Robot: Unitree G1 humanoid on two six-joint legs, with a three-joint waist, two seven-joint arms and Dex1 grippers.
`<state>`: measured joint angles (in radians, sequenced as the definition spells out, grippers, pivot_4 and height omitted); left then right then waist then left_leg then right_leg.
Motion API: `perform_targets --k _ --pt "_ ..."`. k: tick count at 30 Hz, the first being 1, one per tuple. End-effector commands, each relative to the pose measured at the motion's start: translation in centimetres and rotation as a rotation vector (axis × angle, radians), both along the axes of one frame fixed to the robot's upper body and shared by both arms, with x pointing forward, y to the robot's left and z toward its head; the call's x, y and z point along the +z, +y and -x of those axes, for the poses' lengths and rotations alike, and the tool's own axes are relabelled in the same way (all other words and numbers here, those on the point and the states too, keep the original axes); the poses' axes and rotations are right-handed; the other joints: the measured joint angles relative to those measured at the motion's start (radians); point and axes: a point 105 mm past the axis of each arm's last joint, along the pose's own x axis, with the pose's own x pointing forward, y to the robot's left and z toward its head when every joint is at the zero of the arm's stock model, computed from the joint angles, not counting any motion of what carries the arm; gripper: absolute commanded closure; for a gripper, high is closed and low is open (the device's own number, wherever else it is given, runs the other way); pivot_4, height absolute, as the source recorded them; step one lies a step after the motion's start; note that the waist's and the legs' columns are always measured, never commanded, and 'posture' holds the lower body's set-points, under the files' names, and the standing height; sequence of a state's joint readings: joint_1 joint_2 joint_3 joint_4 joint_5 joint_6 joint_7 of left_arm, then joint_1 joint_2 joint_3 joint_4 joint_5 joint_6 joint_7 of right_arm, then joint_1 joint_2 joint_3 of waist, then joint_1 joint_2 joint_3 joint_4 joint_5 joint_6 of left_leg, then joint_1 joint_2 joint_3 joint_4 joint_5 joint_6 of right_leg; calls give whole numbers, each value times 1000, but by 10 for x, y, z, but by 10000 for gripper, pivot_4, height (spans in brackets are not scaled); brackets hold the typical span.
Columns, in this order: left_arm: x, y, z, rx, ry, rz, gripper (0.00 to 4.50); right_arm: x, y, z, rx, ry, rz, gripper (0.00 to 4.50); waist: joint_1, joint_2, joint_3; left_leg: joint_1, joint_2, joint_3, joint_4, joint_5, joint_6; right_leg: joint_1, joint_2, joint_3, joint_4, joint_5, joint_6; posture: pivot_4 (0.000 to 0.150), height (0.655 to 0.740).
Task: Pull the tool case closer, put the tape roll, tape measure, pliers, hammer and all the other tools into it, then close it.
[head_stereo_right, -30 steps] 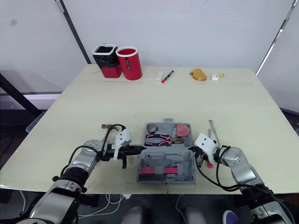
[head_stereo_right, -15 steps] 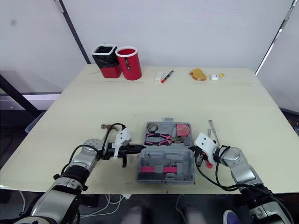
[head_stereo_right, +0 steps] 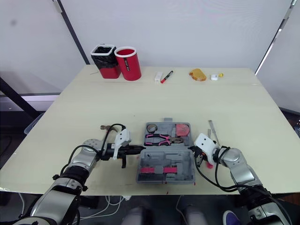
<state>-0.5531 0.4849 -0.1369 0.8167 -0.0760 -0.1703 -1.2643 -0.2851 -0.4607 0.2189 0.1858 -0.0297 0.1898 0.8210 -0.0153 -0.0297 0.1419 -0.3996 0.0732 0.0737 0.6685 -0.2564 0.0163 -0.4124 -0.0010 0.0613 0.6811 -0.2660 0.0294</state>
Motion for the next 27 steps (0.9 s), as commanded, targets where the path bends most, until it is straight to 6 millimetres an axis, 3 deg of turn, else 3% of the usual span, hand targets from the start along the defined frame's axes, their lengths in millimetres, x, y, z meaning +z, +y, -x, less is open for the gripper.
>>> perform_targets --k 1,27 --pt "0 -6 -1 -17 -9 0 44462 17 18 -2 61 -64 -48 45000 0 0 0 0 0 0 0 0 0 0 0 0 0 0 0 1500 7400" --pt "-2 -3 -1 -8 -2 -8 44462 19 23 -7 61 -96 -61 45000 -2 0 0 0 0 0 0 0 0 0 0 0 0 0 0 1500 7400"
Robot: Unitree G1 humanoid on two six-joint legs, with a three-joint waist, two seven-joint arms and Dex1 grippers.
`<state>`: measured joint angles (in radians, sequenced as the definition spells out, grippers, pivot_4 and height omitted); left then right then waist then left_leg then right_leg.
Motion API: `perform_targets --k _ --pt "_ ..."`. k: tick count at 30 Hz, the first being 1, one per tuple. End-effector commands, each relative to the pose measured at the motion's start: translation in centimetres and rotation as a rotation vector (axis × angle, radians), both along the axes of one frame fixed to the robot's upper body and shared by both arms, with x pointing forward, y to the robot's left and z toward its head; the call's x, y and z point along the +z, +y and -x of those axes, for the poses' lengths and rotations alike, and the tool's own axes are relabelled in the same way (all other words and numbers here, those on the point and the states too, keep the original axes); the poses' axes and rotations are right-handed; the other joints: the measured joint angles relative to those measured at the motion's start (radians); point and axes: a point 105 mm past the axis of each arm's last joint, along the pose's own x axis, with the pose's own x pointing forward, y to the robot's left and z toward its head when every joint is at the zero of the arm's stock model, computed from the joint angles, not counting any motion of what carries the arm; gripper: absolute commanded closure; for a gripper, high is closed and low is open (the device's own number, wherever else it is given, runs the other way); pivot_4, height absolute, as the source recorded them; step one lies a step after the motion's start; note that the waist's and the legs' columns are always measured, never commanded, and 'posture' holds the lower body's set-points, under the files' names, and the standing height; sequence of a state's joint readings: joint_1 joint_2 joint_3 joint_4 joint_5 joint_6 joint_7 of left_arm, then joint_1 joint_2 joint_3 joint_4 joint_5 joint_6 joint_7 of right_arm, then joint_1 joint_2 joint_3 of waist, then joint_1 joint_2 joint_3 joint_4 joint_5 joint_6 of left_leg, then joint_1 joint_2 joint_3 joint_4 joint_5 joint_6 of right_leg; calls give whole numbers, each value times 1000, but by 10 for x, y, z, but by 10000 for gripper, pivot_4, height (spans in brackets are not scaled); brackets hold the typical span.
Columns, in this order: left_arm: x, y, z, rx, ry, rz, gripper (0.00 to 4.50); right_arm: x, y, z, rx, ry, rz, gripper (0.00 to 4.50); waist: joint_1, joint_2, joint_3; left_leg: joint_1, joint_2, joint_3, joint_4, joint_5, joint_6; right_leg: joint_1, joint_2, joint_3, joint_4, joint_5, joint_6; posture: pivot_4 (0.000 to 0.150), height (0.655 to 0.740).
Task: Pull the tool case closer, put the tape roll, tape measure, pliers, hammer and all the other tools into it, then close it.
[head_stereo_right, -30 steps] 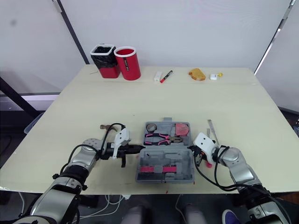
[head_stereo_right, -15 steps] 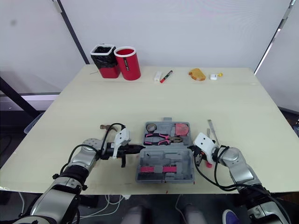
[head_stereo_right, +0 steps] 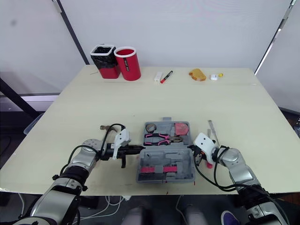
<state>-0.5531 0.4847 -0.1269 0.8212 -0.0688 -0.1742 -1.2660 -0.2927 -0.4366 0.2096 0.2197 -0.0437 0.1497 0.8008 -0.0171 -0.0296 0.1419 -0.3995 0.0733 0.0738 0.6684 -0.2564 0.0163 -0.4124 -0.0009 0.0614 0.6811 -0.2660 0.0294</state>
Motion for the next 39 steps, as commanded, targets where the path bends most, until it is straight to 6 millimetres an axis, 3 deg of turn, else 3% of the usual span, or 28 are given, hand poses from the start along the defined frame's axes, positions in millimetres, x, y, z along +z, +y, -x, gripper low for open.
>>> perform_targets --k 1,25,39 --pt "-2 -4 0 -13 1 -7 44462 19 21 -3 75 -67 -47 45000 0 0 0 0 0 0 0 0 0 0 0 0 0 0 0 1500 7400" --pt "0 4 1 -8 -6 -26 44462 12 15 6 64 -27 -35 45000 -2 0 0 0 0 0 -1 0 0 0 0 0 0 0 0 1500 7400" --pt "7 18 1 32 -41 -29 44462 20 -20 5 -28 -77 -9 45000 -2 0 0 0 0 0 -1 0 0 0 0 0 -1 0 0 1500 7400"
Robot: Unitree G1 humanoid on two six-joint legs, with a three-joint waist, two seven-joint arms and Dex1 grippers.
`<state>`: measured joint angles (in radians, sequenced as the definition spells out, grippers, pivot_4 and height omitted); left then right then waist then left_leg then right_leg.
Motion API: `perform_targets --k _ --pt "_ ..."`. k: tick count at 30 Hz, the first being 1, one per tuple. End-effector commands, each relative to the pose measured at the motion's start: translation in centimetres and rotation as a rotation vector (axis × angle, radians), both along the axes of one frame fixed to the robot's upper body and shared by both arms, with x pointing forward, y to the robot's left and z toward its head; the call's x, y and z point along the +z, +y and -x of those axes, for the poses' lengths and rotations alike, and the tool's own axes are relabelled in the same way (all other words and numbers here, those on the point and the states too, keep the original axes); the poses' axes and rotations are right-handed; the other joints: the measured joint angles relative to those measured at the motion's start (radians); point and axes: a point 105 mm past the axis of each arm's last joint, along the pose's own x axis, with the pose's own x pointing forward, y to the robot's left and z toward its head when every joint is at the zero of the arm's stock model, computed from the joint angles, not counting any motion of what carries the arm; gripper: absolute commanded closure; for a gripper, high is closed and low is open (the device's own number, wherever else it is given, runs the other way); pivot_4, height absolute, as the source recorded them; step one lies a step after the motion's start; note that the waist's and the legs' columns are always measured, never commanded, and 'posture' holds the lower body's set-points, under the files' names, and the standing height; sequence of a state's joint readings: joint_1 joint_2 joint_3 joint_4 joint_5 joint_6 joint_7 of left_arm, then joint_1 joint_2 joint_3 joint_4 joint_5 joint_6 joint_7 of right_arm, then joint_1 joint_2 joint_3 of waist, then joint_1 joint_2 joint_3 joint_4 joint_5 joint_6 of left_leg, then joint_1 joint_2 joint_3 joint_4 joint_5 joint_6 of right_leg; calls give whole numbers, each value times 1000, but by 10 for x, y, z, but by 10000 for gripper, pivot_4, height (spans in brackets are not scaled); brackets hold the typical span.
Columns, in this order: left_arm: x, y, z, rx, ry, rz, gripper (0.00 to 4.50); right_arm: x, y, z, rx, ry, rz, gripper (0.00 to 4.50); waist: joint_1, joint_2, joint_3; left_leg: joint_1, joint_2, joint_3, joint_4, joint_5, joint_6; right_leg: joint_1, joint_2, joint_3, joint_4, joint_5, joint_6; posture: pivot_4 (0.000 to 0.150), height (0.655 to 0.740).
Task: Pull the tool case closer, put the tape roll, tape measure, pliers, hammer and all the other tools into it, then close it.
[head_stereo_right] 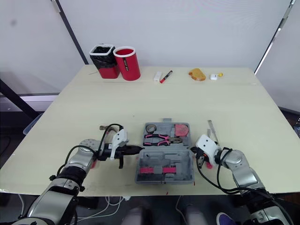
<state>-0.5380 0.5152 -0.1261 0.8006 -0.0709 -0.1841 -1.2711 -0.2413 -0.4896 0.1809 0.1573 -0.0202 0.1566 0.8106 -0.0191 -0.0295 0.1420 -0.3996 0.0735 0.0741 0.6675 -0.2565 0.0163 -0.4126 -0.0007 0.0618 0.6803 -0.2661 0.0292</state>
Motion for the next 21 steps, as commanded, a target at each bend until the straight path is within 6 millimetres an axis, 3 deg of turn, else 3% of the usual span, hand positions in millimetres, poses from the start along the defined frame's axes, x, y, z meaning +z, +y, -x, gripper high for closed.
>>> perform_targets --k 1,5,12,17,21 --pt "6 11 0 35 -28 -5 44462 17 -6 -3 -20 -77 -23 45000 0 0 0 0 0 0 0 0 0 0 0 0 0 0 0 1500 7400" --pt "11 19 4 52 -47 1 44462 22 -17 0 -60 -98 -33 45000 0 0 0 0 0 0 0 0 0 0 0 0 0 0 0 1500 7400" --pt "52 35 19 118 -160 186 44462 45 -42 21 -200 -165 -213 45000 5 1 1 -1 1 0 -2 0 0 -1 -1 0 -1 0 0 1500 7400" --pt "68 71 30 310 -233 260 44462 50 -68 48 -297 -202 -284 45000 6 1 1 0 1 0 -2 0 0 0 -2 0 -1 0 0 1500 7400" --pt "67 101 50 453 -231 283 44462 49 -90 71 -389 -208 -323 45000 2 1 1 1 2 -1 -3 0 0 0 -2 1 -2 0 0 1500 7400"
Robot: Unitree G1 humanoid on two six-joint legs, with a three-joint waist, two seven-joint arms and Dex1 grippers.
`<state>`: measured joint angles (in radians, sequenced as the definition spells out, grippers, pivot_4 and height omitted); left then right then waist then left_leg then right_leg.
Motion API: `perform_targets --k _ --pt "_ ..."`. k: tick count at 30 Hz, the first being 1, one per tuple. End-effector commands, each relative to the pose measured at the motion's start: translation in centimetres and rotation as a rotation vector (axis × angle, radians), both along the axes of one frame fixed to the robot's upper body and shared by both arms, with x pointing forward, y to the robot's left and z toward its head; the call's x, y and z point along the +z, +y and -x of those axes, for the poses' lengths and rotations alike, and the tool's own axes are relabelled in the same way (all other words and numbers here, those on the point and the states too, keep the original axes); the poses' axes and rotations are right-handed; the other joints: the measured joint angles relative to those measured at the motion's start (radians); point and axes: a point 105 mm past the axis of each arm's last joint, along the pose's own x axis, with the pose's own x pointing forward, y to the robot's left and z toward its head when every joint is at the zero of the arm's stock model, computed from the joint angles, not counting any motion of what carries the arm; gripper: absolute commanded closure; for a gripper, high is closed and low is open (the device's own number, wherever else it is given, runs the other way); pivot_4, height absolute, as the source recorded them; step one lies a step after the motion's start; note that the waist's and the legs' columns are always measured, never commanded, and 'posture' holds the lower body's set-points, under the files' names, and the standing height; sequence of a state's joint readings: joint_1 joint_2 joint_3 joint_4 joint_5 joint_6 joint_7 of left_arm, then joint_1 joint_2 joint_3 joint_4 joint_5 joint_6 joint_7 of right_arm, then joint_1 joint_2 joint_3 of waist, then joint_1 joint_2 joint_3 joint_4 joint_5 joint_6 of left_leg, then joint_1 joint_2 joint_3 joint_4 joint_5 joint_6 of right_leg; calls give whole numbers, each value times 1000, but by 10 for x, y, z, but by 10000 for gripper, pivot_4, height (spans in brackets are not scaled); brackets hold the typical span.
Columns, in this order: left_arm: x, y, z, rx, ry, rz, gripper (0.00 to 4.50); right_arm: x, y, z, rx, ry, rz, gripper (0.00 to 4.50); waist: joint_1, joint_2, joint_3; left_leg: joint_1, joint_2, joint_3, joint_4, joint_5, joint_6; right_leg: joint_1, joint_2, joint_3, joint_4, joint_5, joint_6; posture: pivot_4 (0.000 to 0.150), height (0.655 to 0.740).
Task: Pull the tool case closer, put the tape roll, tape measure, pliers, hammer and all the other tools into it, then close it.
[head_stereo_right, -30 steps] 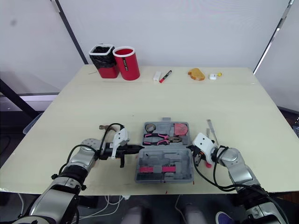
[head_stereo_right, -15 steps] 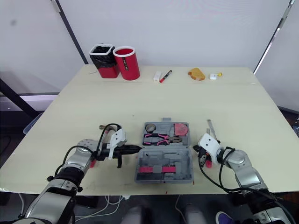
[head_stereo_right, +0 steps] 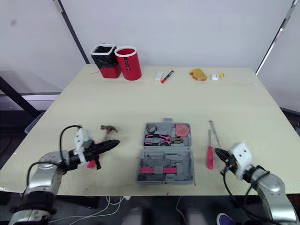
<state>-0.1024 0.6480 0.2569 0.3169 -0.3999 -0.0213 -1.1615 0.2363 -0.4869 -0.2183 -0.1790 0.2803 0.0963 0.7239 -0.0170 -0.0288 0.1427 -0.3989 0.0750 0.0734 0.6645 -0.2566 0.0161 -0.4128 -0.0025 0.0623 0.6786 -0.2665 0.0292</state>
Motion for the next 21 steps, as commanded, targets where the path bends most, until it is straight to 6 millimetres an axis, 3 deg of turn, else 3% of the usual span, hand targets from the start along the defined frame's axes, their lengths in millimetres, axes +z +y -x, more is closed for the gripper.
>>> perform_targets --k 1,2,5,6,11,13,21 --pt "16 18 9 86 -52 23 39670 20 -14 9 -57 -93 -29 45000 0 0 0 0 0 0 0 0 0 0 0 0 0 0 0 1500 7400" --pt "14 22 13 112 -49 24 37451 21 -18 13 -78 -96 -35 45000 0 0 0 0 0 0 0 0 0 0 0 0 0 0 0 1500 7400" --pt "6 44 35 221 -14 22 23139 19 -40 35 -152 -96 -63 31043 2 0 0 1 0 0 0 0 0 0 -2 0 0 -3 -2 1500 7400" --pt "3 50 42 253 -2 20 23139 19 -45 43 -166 -94 -70 31043 2 1 0 1 0 0 0 0 0 0 -2 0 0 -3 -2 1500 7400" --pt "-11 69 72 357 48 -9 1275 13 -60 70 -233 -80 -79 7536 2 0 0 3 0 0 -5 0 0 0 -6 0 -2 -3 -2 1500 7400" --pt "-14 70 79 371 59 -6 0 11 -62 78 -254 -75 -92 875 2 0 0 3 0 0 -5 0 0 0 -9 1 -2 -4 -1 1500 7400" --pt "-18 76 98 429 81 -4 0 2 -68 98 -307 -60 -115 875 3 -1 -1 3 -1 0 -5 0 -1 -1 -16 1 -3 -5 0 1500 7400"
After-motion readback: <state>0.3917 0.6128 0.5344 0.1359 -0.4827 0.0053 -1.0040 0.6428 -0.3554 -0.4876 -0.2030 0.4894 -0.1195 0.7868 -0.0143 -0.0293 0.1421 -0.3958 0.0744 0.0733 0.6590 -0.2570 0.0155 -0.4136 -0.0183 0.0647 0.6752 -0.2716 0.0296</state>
